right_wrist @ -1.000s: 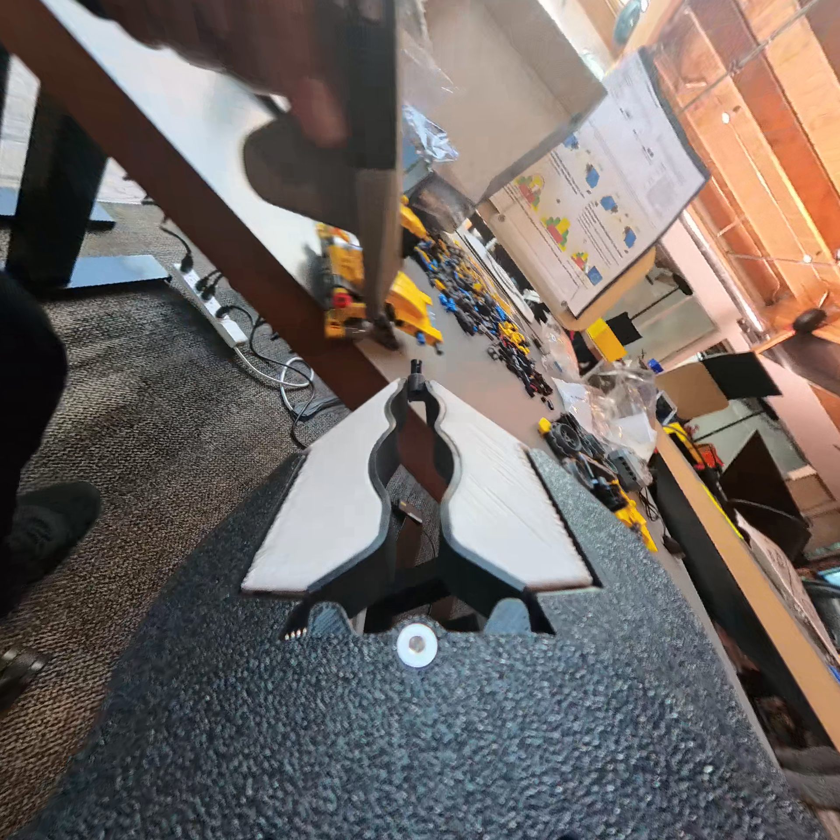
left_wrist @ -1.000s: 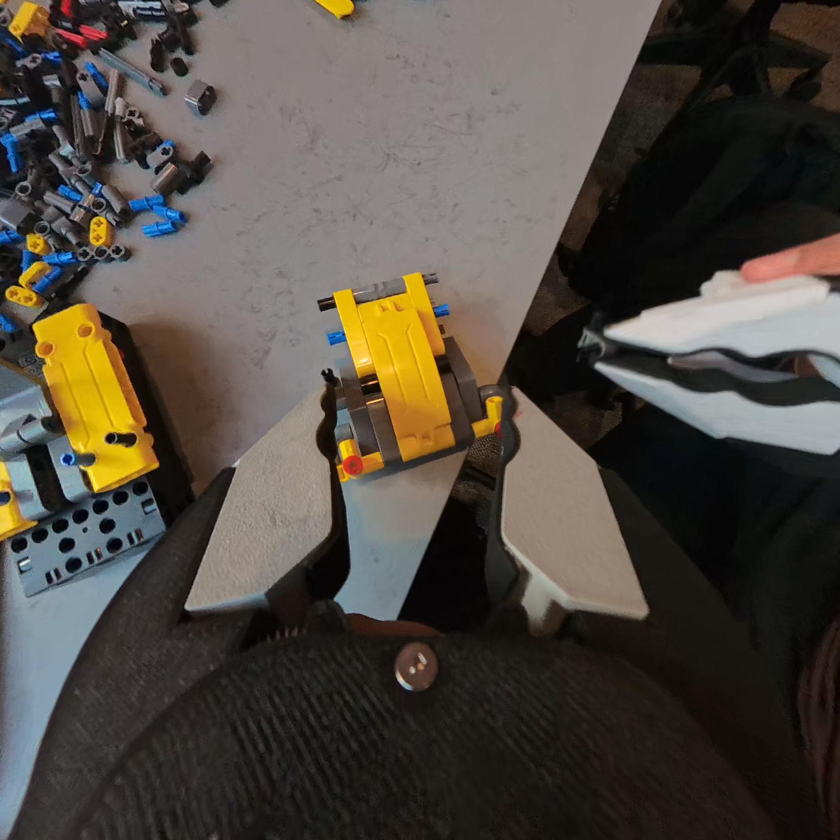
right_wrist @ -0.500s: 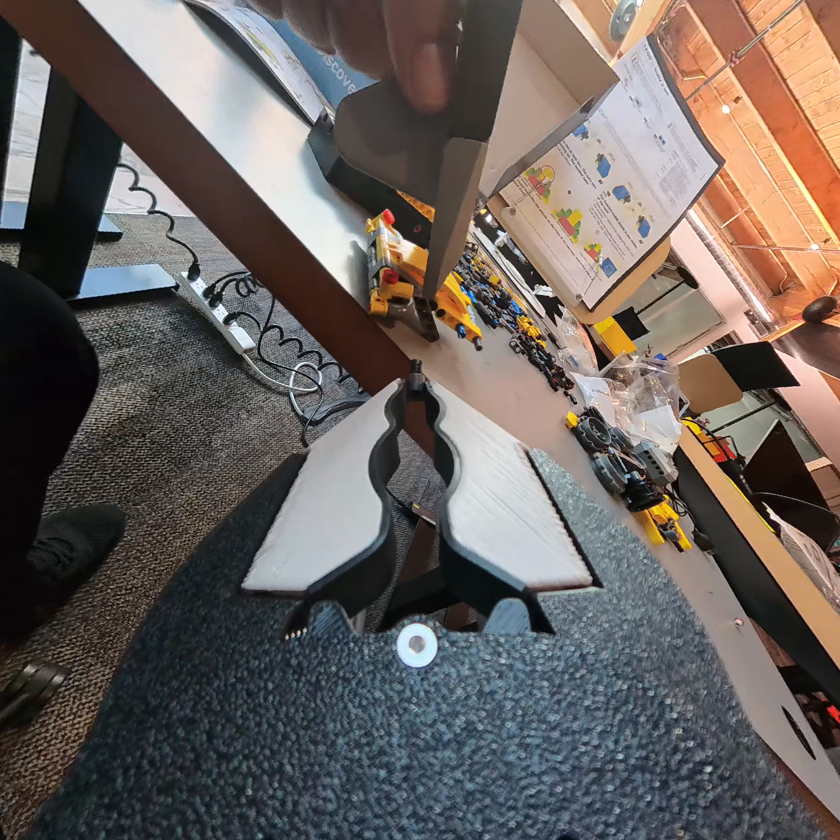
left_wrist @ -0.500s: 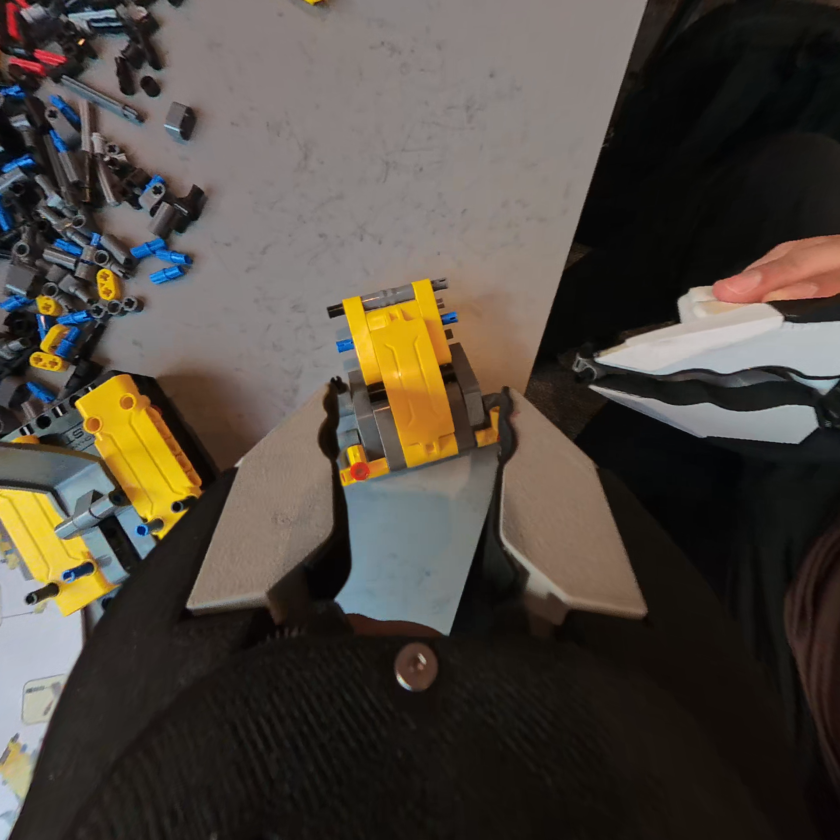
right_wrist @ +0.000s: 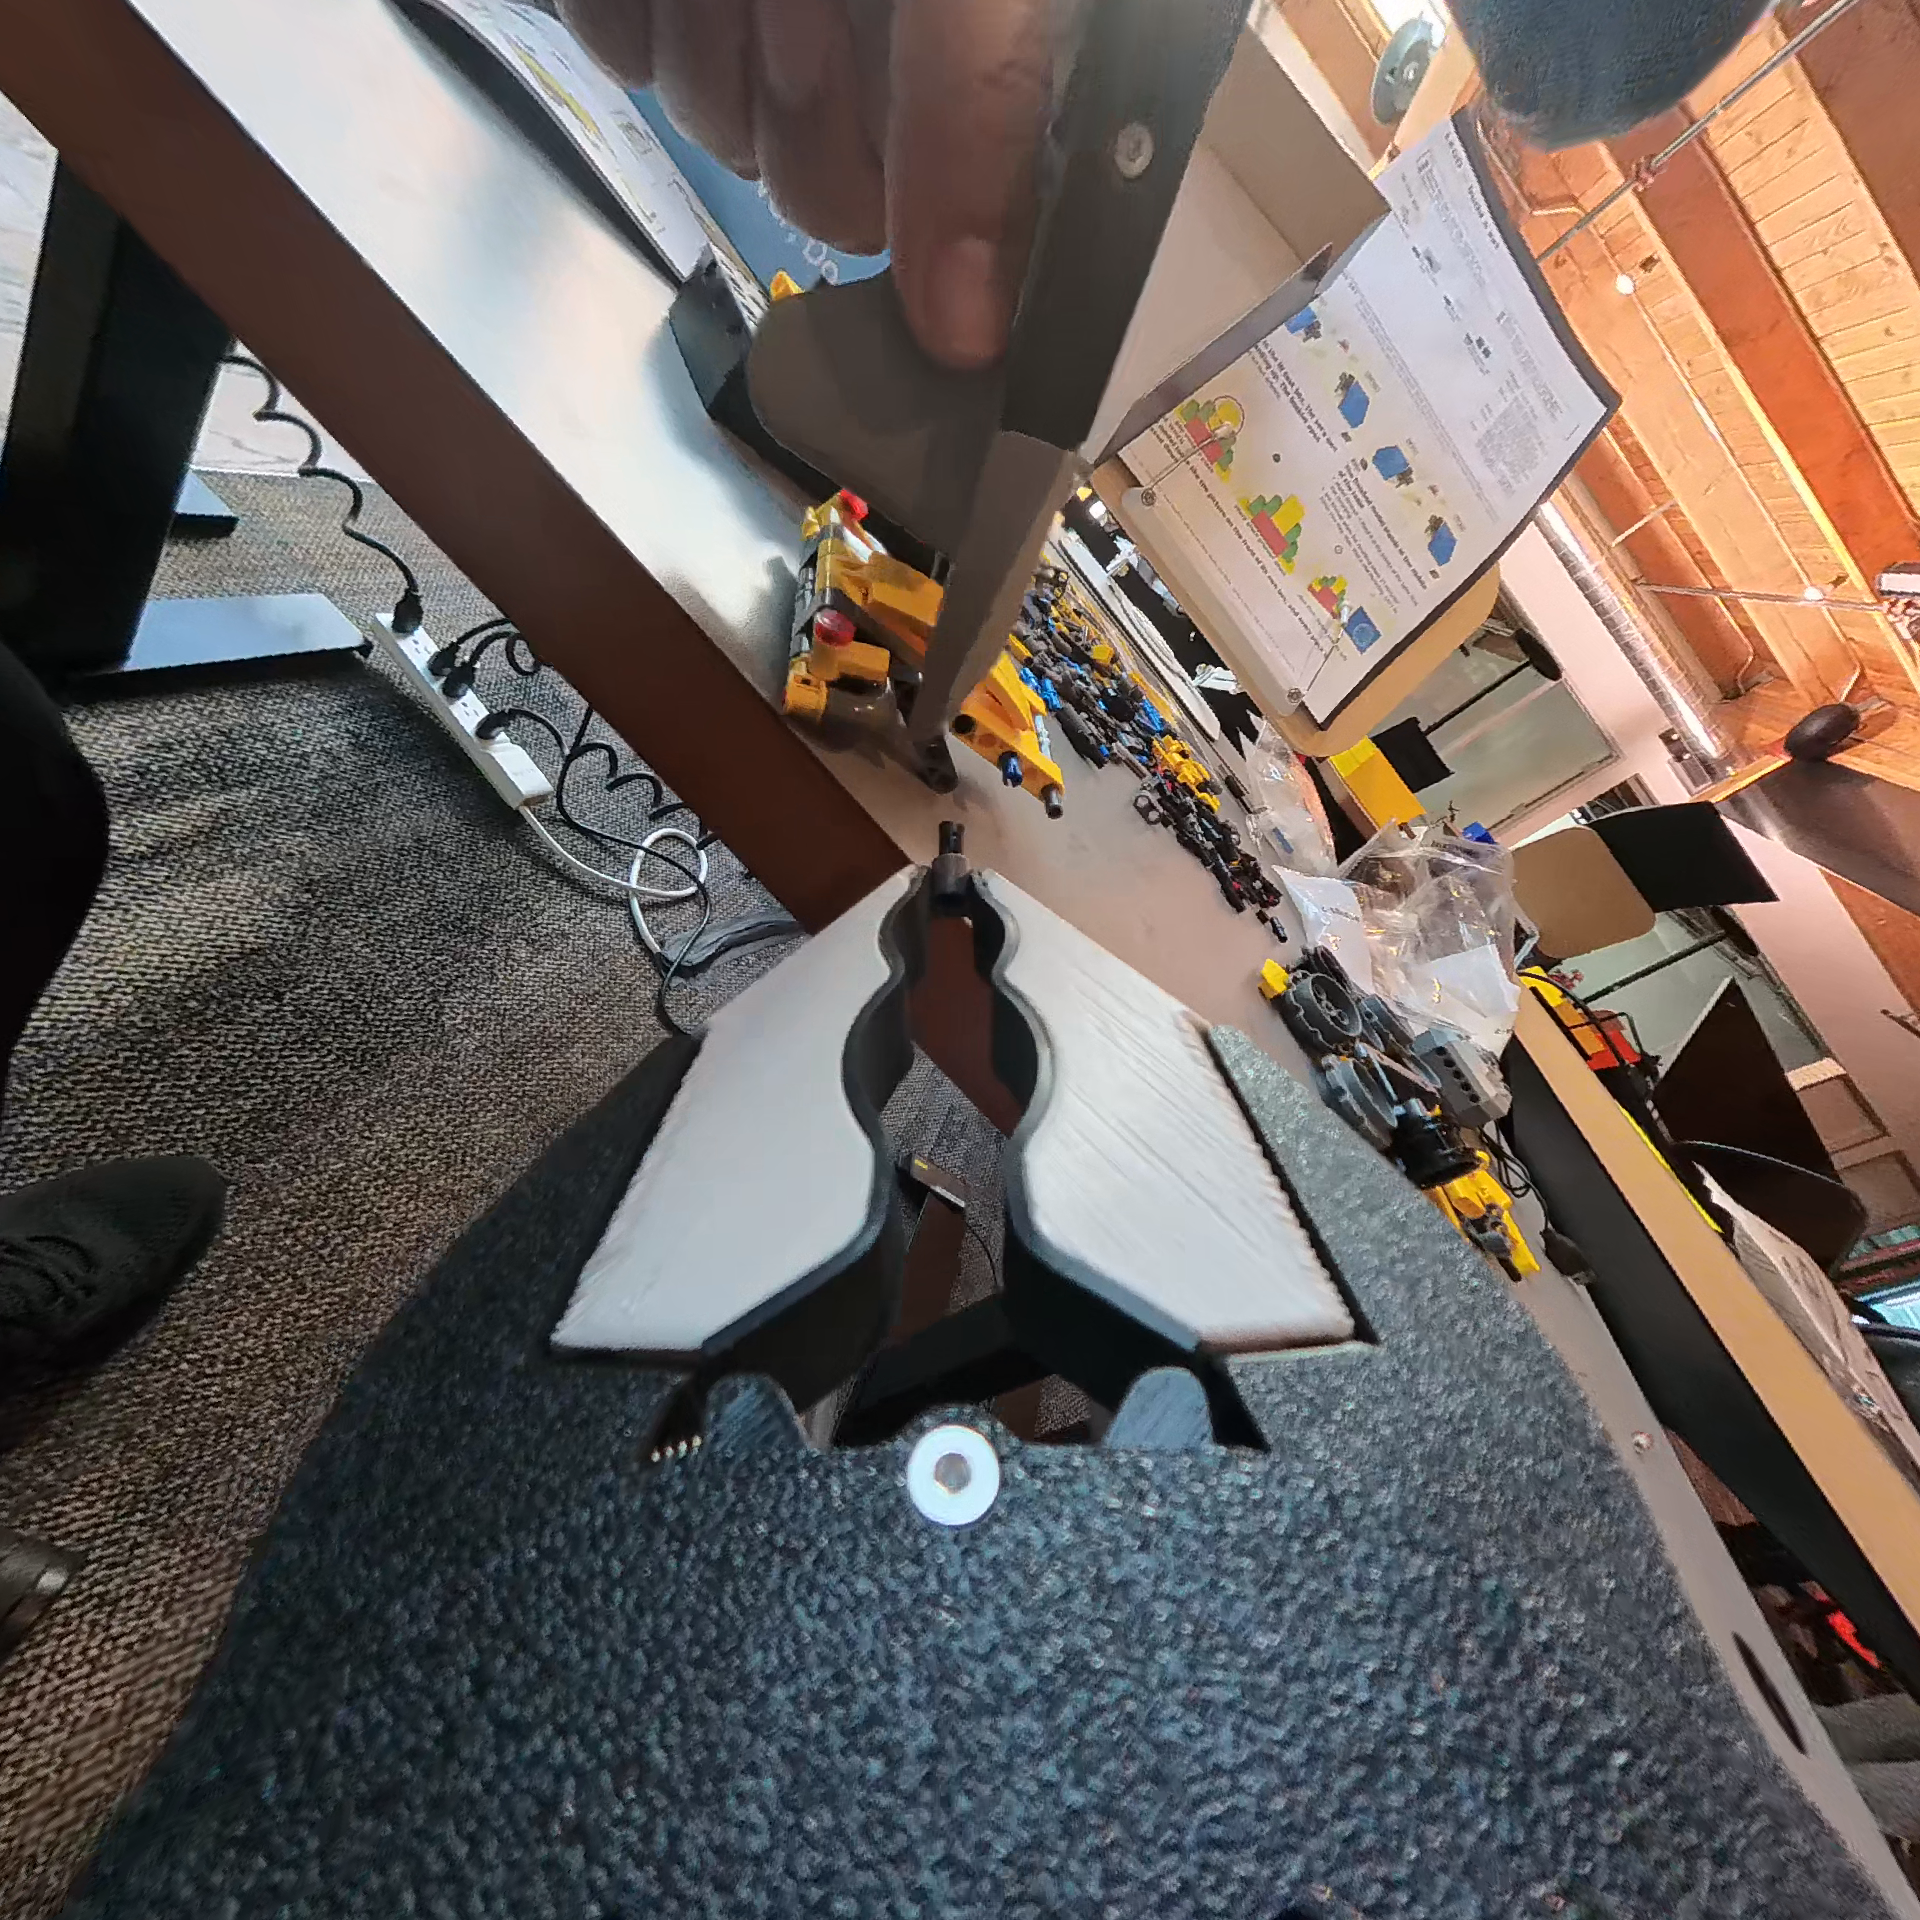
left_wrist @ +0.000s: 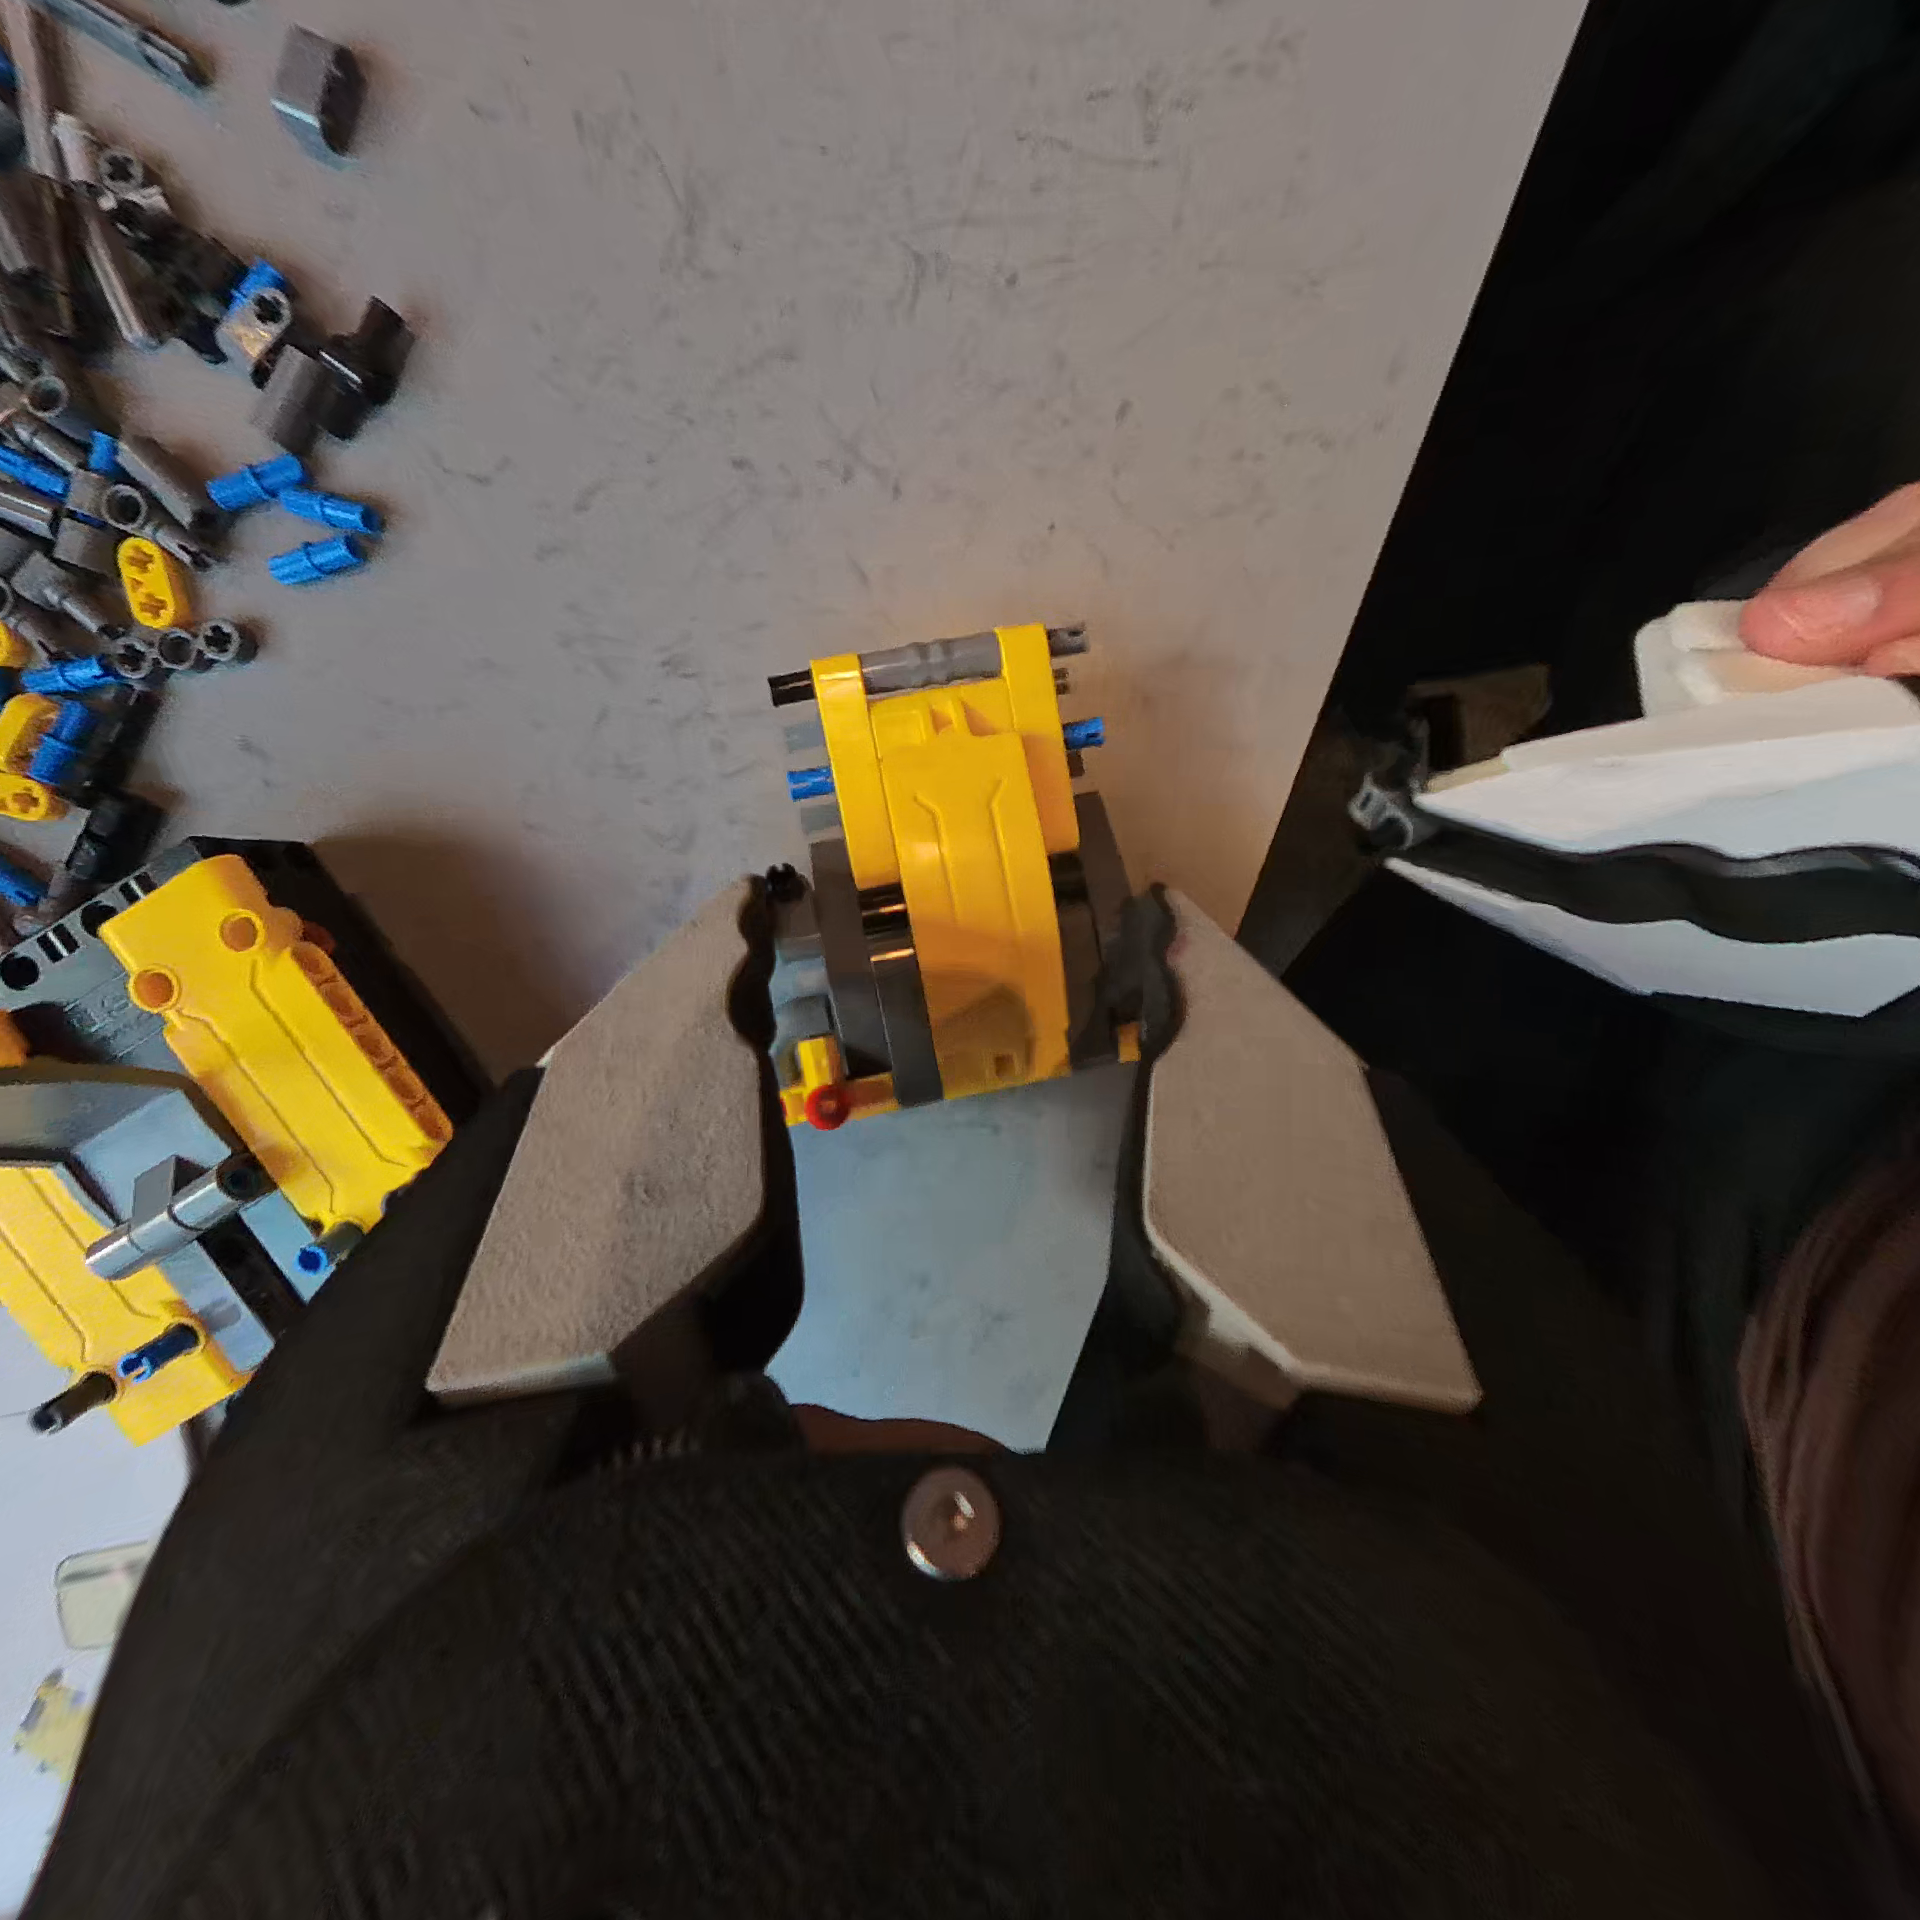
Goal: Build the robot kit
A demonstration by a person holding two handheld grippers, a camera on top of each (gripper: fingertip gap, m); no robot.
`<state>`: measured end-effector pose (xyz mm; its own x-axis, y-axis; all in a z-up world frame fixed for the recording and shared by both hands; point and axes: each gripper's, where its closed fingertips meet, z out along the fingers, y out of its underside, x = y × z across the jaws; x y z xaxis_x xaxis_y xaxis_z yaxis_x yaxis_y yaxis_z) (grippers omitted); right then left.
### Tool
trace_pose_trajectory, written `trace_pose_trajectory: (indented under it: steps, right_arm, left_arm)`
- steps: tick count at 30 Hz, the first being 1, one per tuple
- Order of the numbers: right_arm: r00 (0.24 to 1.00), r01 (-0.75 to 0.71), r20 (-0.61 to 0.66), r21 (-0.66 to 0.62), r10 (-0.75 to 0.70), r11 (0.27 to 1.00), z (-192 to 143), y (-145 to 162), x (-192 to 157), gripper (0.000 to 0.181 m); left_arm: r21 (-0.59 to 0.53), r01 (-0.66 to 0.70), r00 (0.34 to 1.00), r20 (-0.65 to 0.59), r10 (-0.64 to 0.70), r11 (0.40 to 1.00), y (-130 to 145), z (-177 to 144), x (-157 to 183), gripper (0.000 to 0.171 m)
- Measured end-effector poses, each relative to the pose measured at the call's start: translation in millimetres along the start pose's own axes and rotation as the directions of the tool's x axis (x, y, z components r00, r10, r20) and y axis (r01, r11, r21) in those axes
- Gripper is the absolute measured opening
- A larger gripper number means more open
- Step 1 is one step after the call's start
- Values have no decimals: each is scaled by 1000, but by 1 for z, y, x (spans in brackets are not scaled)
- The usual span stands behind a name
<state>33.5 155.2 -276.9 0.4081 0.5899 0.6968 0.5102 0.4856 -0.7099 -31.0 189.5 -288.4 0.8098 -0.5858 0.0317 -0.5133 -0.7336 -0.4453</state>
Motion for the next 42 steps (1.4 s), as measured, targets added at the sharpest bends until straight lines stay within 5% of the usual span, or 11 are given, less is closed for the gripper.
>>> trace_pose_trajectory:
  steps: [23, 42]
  right_arm:
    - [997, 68, 22, -21, -67, 997, 7, -10, -4, 3]
    - [990, 137, 17, -4, -137, 991, 19, -18, -15, 3]
  left_arm:
    - [47, -40, 996, -80, 44, 998, 5, -11, 9, 64]
    - [-21, -104, 994, -39, 103, 994, 12, -15, 8, 62]
